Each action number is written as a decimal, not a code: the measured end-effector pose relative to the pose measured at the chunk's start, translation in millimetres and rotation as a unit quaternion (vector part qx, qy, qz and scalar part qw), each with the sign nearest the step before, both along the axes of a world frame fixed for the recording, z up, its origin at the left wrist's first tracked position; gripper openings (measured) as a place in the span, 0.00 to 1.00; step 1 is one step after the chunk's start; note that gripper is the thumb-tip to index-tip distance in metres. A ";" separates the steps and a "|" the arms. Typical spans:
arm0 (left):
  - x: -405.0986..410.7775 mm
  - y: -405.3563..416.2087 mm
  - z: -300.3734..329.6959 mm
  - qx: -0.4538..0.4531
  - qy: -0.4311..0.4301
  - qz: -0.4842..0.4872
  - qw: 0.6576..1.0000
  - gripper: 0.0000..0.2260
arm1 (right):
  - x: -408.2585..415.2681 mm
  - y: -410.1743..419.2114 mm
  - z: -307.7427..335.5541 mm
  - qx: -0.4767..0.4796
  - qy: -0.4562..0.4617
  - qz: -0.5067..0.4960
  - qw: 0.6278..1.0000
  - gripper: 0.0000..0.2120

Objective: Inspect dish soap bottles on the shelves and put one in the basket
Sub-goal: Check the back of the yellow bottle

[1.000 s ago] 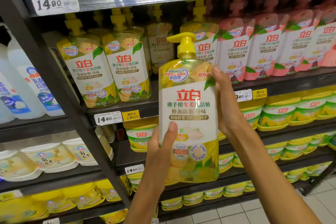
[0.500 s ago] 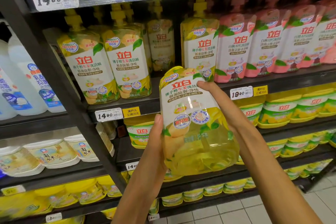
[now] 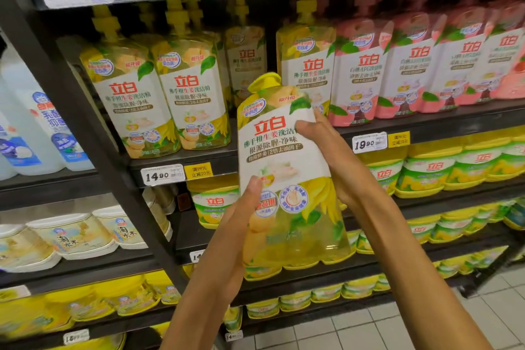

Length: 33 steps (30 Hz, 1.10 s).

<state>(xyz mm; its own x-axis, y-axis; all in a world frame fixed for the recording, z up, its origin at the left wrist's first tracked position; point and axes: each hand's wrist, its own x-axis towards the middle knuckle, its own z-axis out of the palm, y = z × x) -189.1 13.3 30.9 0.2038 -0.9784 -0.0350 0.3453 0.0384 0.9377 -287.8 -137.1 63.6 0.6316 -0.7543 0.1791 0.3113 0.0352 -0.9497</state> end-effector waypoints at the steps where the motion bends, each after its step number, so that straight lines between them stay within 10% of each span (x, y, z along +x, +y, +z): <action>1: 1.0 -1.5 -1.6 0.001 -0.008 0.013 1.000 0.22 | -0.2 0.8 0.9 -0.035 0.002 0.007 0.999 0.24; 7: 7.5 -7.3 -9.6 -0.013 -0.097 0.063 0.993 0.24 | -1.9 12.9 -1.9 -0.092 0.019 -0.028 0.995 0.47; 18: 12.4 -22.8 -31.3 -0.054 -0.126 0.138 0.981 0.28 | -1.3 42.9 -6.3 -0.208 -0.044 -0.195 0.957 0.45; 27: 15.6 -26.2 -33.9 -0.082 -0.131 0.117 0.981 0.14 | -11.4 26.8 -4.4 0.028 -0.140 0.071 0.987 0.44; 30: 10.5 -27.7 -30.6 -0.075 -0.127 0.089 0.985 0.12 | -11.4 24.0 -7.9 -0.002 -0.178 0.082 0.981 0.30; 33: 7.0 -31.1 -31.0 -0.104 -0.156 0.164 0.968 0.15 | -8.0 26.5 -4.7 0.024 -0.164 0.008 0.986 0.41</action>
<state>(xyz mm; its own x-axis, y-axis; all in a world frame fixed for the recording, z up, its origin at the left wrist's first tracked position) -182.2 -17.8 -0.1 0.4744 -0.8382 0.2691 -0.0164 0.2973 0.9547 -295.8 -110.5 58.8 0.5576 -0.7574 0.3397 0.6009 0.0860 -0.7946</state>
